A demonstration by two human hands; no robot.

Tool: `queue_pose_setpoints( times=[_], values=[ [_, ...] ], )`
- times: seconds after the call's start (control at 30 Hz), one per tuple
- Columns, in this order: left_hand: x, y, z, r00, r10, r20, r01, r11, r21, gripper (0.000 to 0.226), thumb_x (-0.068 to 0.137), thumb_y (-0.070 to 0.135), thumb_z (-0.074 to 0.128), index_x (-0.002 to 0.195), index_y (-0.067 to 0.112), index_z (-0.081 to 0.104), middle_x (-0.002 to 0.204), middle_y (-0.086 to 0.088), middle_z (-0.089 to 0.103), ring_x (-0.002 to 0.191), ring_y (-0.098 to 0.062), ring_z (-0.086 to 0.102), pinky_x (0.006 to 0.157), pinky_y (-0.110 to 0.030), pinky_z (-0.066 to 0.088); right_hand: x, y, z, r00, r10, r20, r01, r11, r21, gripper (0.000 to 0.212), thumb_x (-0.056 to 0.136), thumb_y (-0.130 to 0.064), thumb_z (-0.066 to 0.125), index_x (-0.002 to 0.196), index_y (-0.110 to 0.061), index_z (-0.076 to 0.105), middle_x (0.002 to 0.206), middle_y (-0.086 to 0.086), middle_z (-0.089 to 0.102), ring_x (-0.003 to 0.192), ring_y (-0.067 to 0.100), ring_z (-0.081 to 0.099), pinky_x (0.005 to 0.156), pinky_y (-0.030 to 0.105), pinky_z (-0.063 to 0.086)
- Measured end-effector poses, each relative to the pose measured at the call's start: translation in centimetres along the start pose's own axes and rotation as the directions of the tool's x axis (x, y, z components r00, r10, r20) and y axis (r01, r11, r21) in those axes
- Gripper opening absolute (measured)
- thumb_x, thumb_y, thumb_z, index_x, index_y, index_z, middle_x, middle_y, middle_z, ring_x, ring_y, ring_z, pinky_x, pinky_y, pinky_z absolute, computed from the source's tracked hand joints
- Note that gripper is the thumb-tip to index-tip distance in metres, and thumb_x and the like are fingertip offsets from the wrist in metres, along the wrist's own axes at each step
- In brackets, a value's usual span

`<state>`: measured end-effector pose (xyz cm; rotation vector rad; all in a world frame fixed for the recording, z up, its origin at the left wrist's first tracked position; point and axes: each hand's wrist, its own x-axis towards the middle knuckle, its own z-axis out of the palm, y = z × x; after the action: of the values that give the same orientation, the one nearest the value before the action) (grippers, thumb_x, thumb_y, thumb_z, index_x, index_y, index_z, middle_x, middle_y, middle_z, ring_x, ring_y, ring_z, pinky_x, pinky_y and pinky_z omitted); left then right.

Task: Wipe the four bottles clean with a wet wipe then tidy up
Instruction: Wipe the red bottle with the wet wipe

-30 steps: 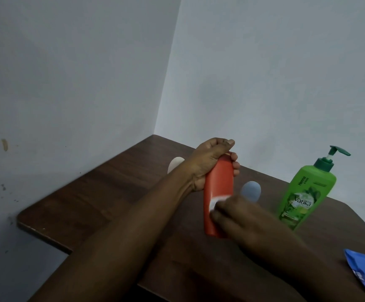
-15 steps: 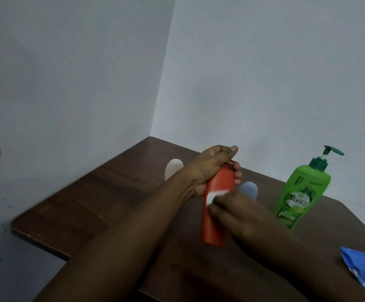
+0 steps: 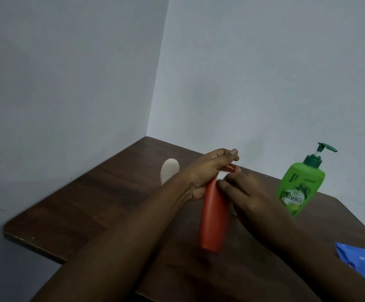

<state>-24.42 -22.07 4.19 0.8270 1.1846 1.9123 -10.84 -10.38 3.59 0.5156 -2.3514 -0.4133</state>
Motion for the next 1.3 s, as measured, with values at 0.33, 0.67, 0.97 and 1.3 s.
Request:
queue_pose_setpoints(
  times=[0.33, 0.67, 0.97, 1.3],
  values=[
    [-0.4, 0.2, 0.3, 0.990, -0.034, 0.137, 0.034, 0.999, 0.002, 0.033, 0.107, 0.039, 0.056, 0.114, 0.008, 0.064, 0.092, -0.009, 0.062, 0.083, -0.022, 0.063, 0.081, -0.039, 0.057, -3.6, -4.7, -0.3, 0.915, -0.386, 0.113, 0.397, 0.913, -0.091, 0.024, 0.105, -0.012, 0.052, 0.115, -0.006, 0.072, 0.112, 0.013, 0.071, 0.092, 0.028, 0.068, 0.079, 0.039, 0.059],
    [-0.5, 0.1, 0.5, 0.976, -0.159, 0.151, 0.141, 0.982, 0.123, 0.069, 0.104, 0.068, 0.031, 0.081, 0.017, 0.069, 0.075, 0.005, 0.064, 0.069, -0.006, 0.063, 0.070, -0.021, 0.053, 0.3, 0.0, -1.7, 0.997, -0.079, 0.021, 0.081, 0.990, -0.118, 0.029, 0.103, -0.005, 0.047, 0.125, 0.005, 0.064, 0.120, 0.021, 0.062, 0.097, 0.037, 0.060, 0.083, 0.043, 0.049],
    [0.1, 0.0, 0.4, 0.993, -0.069, 0.092, 0.070, 0.998, -0.011, 0.046, 0.099, 0.053, 0.062, 0.093, 0.008, 0.067, 0.087, -0.009, 0.061, 0.084, -0.024, 0.062, 0.105, -0.055, 0.048, -4.8, -4.8, -0.8, 0.877, -0.440, 0.193, 0.464, 0.880, -0.098, 0.040, 0.110, -0.010, 0.035, 0.109, -0.015, 0.075, 0.111, 0.007, 0.073, 0.089, 0.022, 0.071, 0.075, 0.034, 0.060],
    [0.2, -0.3, 0.3, 0.999, -0.050, 0.001, 0.050, 0.998, -0.026, 0.038, 0.098, 0.048, 0.065, 0.080, 0.014, 0.069, 0.077, -0.003, 0.064, 0.069, -0.015, 0.061, 0.069, -0.029, 0.053, -0.8, 1.6, -0.7, 1.000, -0.021, 0.018, 0.021, 1.000, -0.022, 0.031, 0.105, -0.011, 0.043, 0.131, -0.001, 0.058, 0.123, 0.017, 0.060, 0.099, 0.034, 0.060, 0.083, 0.043, 0.051]
  ],
)
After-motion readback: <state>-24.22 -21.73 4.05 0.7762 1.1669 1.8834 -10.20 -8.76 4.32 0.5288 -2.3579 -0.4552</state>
